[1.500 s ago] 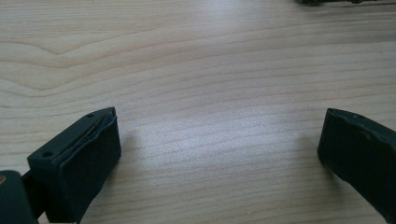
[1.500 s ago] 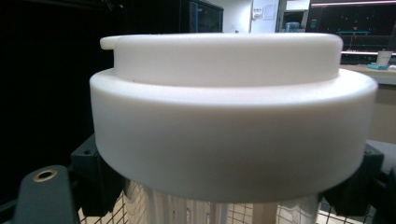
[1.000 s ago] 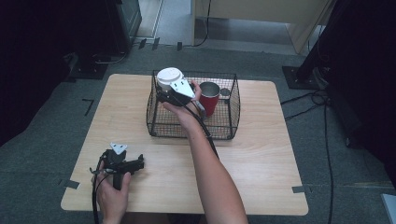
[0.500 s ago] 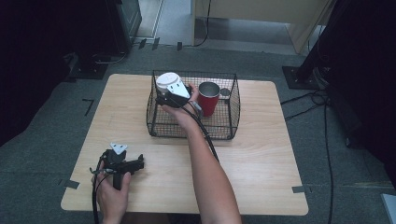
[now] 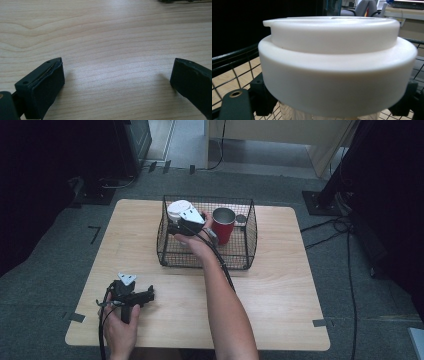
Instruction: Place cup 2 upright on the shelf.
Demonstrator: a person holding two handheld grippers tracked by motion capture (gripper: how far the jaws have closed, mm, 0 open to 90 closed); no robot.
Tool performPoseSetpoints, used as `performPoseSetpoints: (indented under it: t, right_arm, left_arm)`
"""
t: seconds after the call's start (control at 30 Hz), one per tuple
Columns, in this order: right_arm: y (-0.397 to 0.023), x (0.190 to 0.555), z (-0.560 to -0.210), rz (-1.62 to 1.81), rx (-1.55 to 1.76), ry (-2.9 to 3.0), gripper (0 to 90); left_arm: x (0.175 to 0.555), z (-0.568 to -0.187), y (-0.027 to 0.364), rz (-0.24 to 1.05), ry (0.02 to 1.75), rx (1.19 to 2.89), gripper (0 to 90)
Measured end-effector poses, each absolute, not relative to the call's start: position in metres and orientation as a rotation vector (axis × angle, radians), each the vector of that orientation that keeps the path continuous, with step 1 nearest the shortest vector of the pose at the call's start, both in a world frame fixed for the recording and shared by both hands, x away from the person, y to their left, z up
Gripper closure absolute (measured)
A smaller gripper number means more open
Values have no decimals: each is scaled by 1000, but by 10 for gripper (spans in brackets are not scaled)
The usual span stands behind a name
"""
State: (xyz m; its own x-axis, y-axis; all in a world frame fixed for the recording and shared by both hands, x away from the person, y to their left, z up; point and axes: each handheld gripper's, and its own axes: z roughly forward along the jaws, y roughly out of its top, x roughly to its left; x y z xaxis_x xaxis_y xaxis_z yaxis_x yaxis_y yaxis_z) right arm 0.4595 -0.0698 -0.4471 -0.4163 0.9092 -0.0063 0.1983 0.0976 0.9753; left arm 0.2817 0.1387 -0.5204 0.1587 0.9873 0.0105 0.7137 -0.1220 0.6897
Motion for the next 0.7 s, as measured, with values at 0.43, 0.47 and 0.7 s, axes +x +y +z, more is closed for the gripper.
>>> performPoseSetpoints:
  t: [0.43,0.47,0.7]
  right_arm:
    - [-79,453,-442,1360,1026,1792,35]
    - [-80,452,-442,1355,1008,1801,29]
    - [-85,452,-440,1341,1011,1801,23]
  left_arm:
    - [282,-520,139,655,1611,1899,1]
    - [282,-520,139,655,1611,1900,1]
    - [282,-520,139,655,1611,1899,1]
